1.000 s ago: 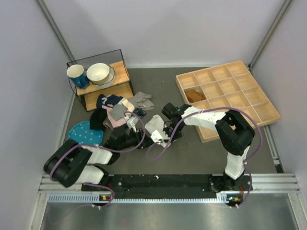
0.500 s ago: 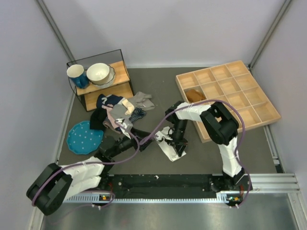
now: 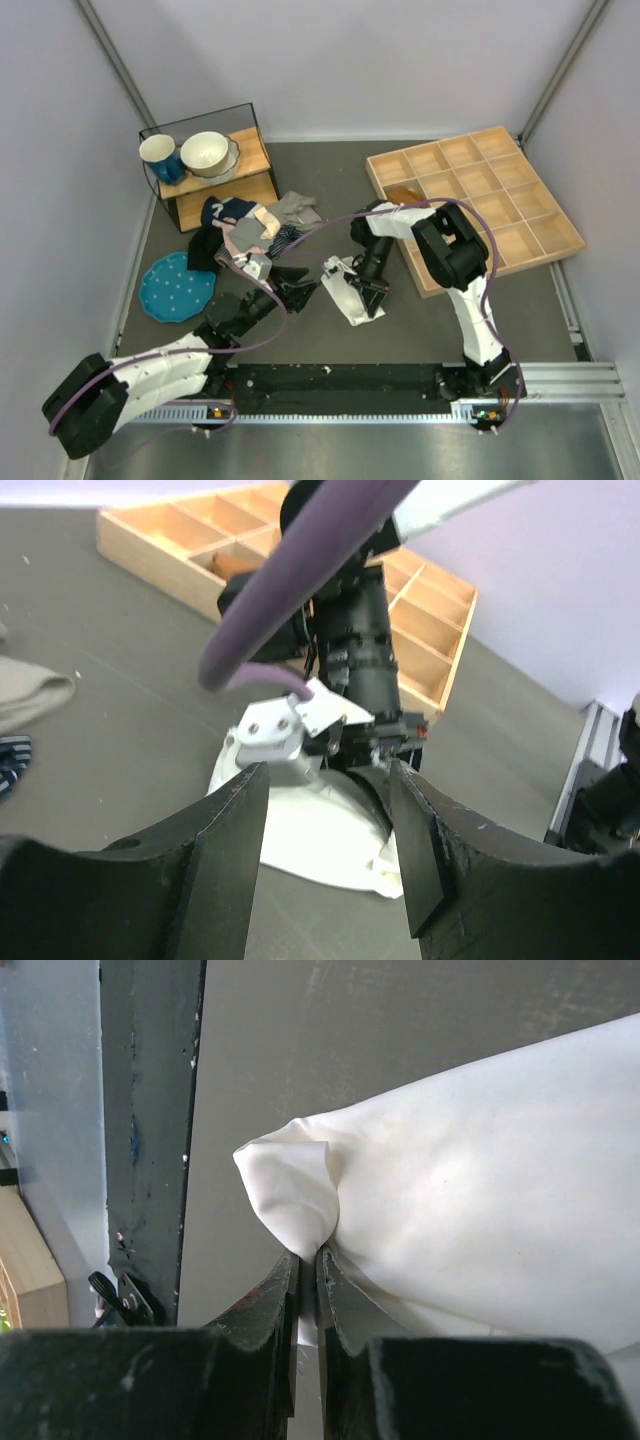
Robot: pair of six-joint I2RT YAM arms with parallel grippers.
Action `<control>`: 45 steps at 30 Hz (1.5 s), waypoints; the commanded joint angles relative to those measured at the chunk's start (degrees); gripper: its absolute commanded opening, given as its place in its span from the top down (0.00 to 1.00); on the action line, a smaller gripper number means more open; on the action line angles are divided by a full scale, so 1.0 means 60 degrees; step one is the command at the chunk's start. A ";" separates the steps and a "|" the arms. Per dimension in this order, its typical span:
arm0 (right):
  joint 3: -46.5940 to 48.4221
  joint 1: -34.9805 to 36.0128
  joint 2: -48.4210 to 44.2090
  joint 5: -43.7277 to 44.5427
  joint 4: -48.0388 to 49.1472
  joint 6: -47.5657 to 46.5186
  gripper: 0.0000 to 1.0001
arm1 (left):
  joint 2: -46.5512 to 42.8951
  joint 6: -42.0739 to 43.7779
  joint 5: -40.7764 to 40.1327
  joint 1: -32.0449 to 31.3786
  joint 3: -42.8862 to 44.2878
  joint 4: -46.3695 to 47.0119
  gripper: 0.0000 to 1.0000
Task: Roll the underwear
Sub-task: Roll the underwear to the center of the board.
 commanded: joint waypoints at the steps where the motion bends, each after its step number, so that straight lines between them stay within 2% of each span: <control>1: 0.0454 -0.0171 0.0395 0.0032 -0.0691 0.0114 0.96 | -0.1277 -0.0004 -0.0758 -0.0016 -0.1557 -0.0709 0.43; 5: 0.0981 -0.0215 0.0907 0.0003 -0.1085 0.0305 0.95 | -0.1967 0.1370 0.0635 -0.0088 -0.1175 -0.1532 0.43; 10: 0.1450 -0.0273 0.1230 -0.0261 -0.1291 0.0378 0.95 | -0.1880 0.1872 0.1369 -0.0323 -0.1014 -0.1782 0.44; 15: 0.1597 -0.0303 0.1304 -0.0217 -0.1321 0.0554 0.94 | -0.0433 0.2487 0.1458 -0.0937 -0.0037 -0.2102 0.43; 20: 0.1598 -0.0332 0.1290 -0.0232 -0.1306 0.0612 0.94 | 0.2112 0.3832 0.0991 -0.2048 0.1547 -0.3360 0.43; 25: 0.1553 -0.0347 0.1275 -0.0232 -0.1292 0.0627 0.94 | 0.4165 0.5049 0.0478 -0.2798 0.3101 -0.3876 0.42; 34: 0.1583 -0.0347 0.1304 -0.0246 -0.1262 0.0642 0.94 | 0.5926 0.5856 -0.0123 -0.3618 0.4522 -0.4402 0.41; 37: 0.1553 -0.0361 0.1275 -0.0246 -0.1262 0.0642 0.94 | 0.6263 0.5828 -0.0489 -0.3663 0.4845 -0.4869 0.44; 45: 0.1465 -0.0376 0.1187 -0.0276 -0.1189 0.0569 0.94 | 0.6353 0.5214 -0.1720 -0.3663 0.4816 -0.5106 0.47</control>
